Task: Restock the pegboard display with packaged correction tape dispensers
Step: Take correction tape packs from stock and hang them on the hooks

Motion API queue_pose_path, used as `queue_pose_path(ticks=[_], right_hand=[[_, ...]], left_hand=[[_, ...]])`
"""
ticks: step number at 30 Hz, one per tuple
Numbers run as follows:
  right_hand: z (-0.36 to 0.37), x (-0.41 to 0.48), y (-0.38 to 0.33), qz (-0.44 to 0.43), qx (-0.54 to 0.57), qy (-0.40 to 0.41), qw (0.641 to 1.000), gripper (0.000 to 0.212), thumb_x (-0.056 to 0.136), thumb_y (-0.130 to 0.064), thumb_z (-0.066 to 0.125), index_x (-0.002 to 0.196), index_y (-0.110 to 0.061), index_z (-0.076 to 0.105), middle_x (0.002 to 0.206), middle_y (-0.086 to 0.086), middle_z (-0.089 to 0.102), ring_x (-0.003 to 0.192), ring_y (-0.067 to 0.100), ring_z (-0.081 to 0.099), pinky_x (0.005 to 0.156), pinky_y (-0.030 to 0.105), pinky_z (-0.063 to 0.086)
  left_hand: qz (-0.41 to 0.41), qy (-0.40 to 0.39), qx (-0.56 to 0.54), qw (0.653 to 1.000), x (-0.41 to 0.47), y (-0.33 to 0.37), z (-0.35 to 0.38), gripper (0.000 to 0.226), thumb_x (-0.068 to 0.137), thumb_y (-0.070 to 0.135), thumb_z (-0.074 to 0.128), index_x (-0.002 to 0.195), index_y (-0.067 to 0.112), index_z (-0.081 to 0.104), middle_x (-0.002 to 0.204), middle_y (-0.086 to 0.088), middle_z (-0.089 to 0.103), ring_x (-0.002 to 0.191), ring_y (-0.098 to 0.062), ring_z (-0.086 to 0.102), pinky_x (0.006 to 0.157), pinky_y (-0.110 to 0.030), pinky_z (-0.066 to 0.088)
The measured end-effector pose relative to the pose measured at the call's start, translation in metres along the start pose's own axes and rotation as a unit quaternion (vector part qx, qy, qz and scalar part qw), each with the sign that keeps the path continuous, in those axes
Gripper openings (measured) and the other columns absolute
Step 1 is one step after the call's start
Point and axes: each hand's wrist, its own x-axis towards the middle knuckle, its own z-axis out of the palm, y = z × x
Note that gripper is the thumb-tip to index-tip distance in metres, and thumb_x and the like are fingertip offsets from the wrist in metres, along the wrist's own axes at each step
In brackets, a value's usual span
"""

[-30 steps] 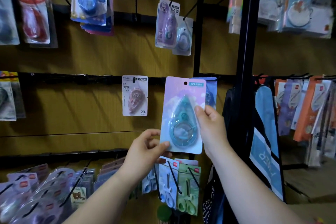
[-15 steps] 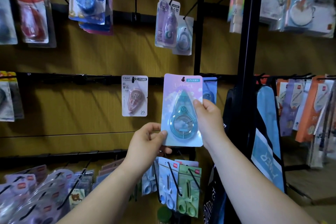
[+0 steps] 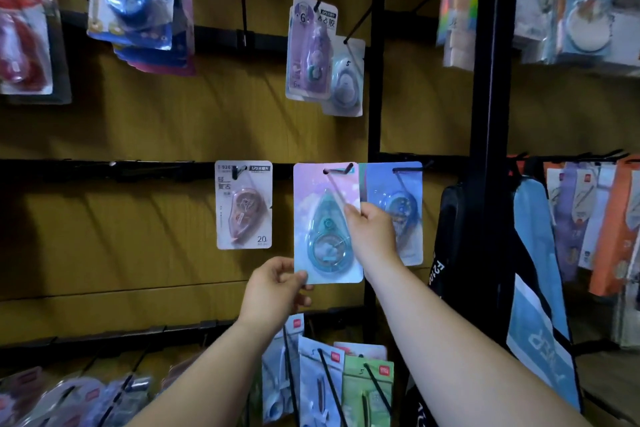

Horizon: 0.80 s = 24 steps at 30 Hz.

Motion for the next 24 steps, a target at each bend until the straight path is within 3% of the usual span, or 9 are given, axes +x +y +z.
queue_pose_path(ticks=[5, 11, 12, 14, 15, 17, 20, 22, 24], right_hand=[[0.020, 0.024, 0.010, 0.007, -0.028, 0.017, 0.999, 0.043, 0.093, -0.020, 0.044, 0.052, -0.019, 0.029, 0.054, -0.002, 0.031, 0.052, 0.015, 0.031, 0.046, 0.025, 0.021], [0.025, 0.031, 0.010, 0.038, -0.055, 0.006, 0.998, 0.036, 0.094, -0.022, 0.041, 0.059, -0.017, 0.034, 0.062, -0.002, 0.037, 0.062, 0.019, 0.041, 0.047, 0.025, 0.025], [0.025, 0.029, 0.011, 0.045, -0.064, -0.009, 0.997, 0.030, 0.094, -0.022, 0.041, 0.065, -0.015, 0.040, 0.067, -0.002, 0.041, 0.071, 0.023, 0.046, 0.049, 0.026, 0.029], [0.023, 0.020, 0.014, 0.086, -0.079, -0.055, 0.992, 0.019, 0.093, -0.023, 0.042, 0.103, -0.009, 0.050, 0.097, 0.002, 0.053, 0.098, 0.030, 0.054, 0.069, 0.028, 0.043], [0.022, 0.014, 0.018, 0.102, -0.086, -0.080, 0.988, 0.034, 0.092, -0.024, 0.044, 0.123, -0.009, 0.042, 0.115, 0.006, 0.053, 0.110, 0.031, 0.054, 0.084, 0.033, 0.046], [0.018, -0.002, 0.024, 0.113, -0.113, -0.107, 0.981, 0.050, 0.091, -0.023, 0.047, 0.136, -0.008, 0.033, 0.135, 0.012, 0.047, 0.121, 0.031, 0.049, 0.100, 0.036, 0.042], [0.012, -0.034, 0.028, 0.098, -0.120, -0.112, 0.981, 0.039, 0.090, -0.017, 0.048, 0.128, -0.008, 0.047, 0.129, 0.011, 0.052, 0.116, 0.026, 0.050, 0.086, 0.026, 0.040], [0.013, -0.060, 0.033, 0.093, -0.085, -0.124, 0.984, 0.020, 0.088, -0.012, 0.047, 0.101, -0.009, 0.062, 0.103, 0.008, 0.059, 0.096, 0.023, 0.055, 0.073, 0.025, 0.042], [0.018, -0.093, 0.035, 0.102, -0.047, -0.145, 0.983, 0.022, 0.089, -0.008, 0.046, 0.072, -0.015, 0.058, 0.083, 0.006, 0.059, 0.075, 0.019, 0.055, 0.065, 0.027, 0.043]], left_hand=[[-0.004, 0.029, 0.020, 0.999, 0.034, -0.013, 0.001, 0.015, 0.089, 0.009, 0.052, 0.078, 0.018, 0.053, 0.066, -0.003, 0.062, 0.048, -0.013, 0.055, 0.045, -0.020, 0.042], [-0.028, 0.014, 0.012, 0.999, 0.036, -0.016, -0.001, 0.016, 0.092, 0.013, 0.047, 0.103, 0.004, 0.054, 0.068, -0.005, 0.061, 0.053, -0.013, 0.056, 0.046, -0.017, 0.046], [-0.035, 0.015, 0.013, 0.999, 0.031, -0.015, -0.002, 0.017, 0.092, 0.016, 0.047, 0.103, 0.004, 0.054, 0.069, -0.006, 0.060, 0.053, -0.014, 0.056, 0.048, -0.019, 0.045], [-0.063, 0.030, -0.005, 0.998, 0.015, -0.015, -0.006, 0.016, 0.093, 0.021, 0.046, 0.099, 0.007, 0.053, 0.070, -0.007, 0.061, 0.051, -0.016, 0.055, 0.048, -0.022, 0.044], [-0.080, 0.039, -0.020, 0.996, 0.005, -0.015, -0.009, 0.014, 0.093, 0.022, 0.046, 0.096, 0.010, 0.052, 0.070, -0.006, 0.061, 0.048, -0.015, 0.056, 0.045, -0.021, 0.044], [-0.097, 0.037, -0.042, 0.994, -0.021, -0.014, -0.017, 0.009, 0.093, 0.021, 0.046, 0.095, 0.014, 0.050, 0.068, -0.005, 0.061, 0.038, -0.010, 0.056, 0.041, -0.016, 0.042], [-0.089, 0.004, -0.049, 0.995, -0.065, -0.012, -0.034, 0.012, 0.093, 0.017, 0.047, 0.085, 0.014, 0.055, 0.056, 0.000, 0.063, 0.036, -0.008, 0.056, 0.045, -0.017, 0.045], [-0.090, -0.016, -0.059, 0.994, -0.097, -0.018, -0.050, 0.018, 0.092, 0.013, 0.047, 0.077, 0.010, 0.057, 0.049, 0.000, 0.063, 0.036, -0.009, 0.056, 0.041, -0.016, 0.046], [-0.111, -0.031, -0.062, 0.991, -0.132, -0.035, -0.069, 0.021, 0.090, 0.006, 0.048, 0.071, 0.006, 0.057, 0.045, -0.003, 0.062, 0.034, -0.011, 0.055, 0.038, -0.016, 0.046]])
